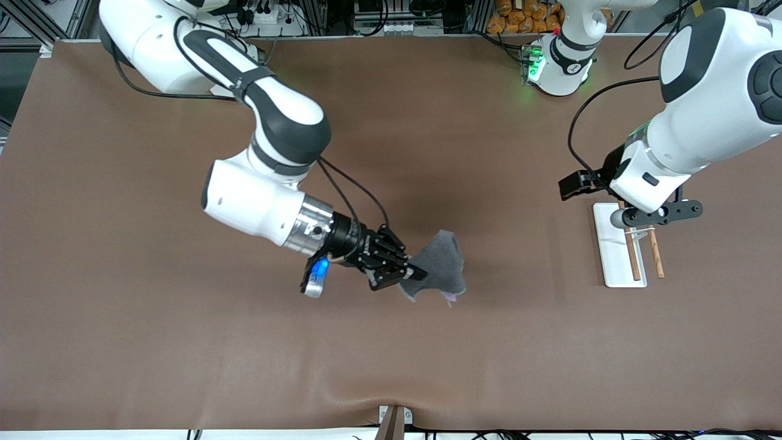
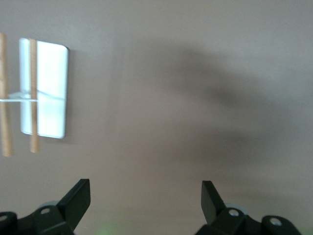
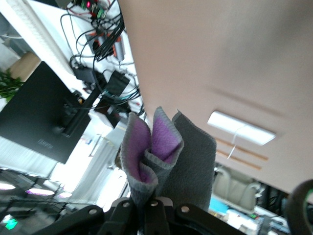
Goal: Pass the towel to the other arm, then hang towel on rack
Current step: 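Lift the towel toward table center while the left gripper moves inward, then bring the left gripper to the towel held by the right gripper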
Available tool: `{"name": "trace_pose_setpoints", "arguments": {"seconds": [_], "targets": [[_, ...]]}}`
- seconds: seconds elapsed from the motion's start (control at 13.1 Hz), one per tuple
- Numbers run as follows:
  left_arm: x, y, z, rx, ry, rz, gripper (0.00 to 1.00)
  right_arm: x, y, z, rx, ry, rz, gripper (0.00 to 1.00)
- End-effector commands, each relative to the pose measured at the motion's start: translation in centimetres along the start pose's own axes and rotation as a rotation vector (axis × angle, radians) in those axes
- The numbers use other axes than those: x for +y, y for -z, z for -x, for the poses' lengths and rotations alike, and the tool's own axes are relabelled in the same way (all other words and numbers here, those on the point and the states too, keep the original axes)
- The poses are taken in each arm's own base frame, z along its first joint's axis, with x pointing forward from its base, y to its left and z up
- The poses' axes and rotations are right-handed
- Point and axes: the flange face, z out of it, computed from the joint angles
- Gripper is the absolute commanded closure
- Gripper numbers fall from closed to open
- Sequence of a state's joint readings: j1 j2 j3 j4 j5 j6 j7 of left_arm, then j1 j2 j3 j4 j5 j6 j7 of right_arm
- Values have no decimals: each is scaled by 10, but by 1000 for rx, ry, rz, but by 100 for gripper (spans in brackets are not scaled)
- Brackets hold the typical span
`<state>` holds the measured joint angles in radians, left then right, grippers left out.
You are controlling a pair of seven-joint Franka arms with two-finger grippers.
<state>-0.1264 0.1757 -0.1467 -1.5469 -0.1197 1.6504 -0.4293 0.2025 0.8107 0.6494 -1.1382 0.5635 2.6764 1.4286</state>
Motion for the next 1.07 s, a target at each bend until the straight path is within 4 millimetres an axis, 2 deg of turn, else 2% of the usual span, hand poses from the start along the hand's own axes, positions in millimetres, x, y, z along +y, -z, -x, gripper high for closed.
{"name": "trace_pose_setpoints", "arguments": {"seconds": [0.0, 0.38, 0.61, 0.69, 0.84, 0.99], "targets": [[14, -10, -5, -12, 45, 49, 0, 12, -13, 17, -28, -37, -34, 100], [21, -14, -9, -47, 99, 137, 0, 27, -28, 20, -22, -18, -8, 100], [14, -30, -32, -66, 184, 229, 0, 28, -29, 21, -21, -14, -7, 100], [16, -41, -42, -69, 208, 268, 0, 28, -30, 21, -20, -15, -7, 100], [-2, -70, -71, -113, 317, 365, 0, 28, -30, 21, -20, -15, -7, 100], [-3, -95, -85, -183, 390, 462, 0, 28, -29, 20, -19, -15, -8, 100]]}}
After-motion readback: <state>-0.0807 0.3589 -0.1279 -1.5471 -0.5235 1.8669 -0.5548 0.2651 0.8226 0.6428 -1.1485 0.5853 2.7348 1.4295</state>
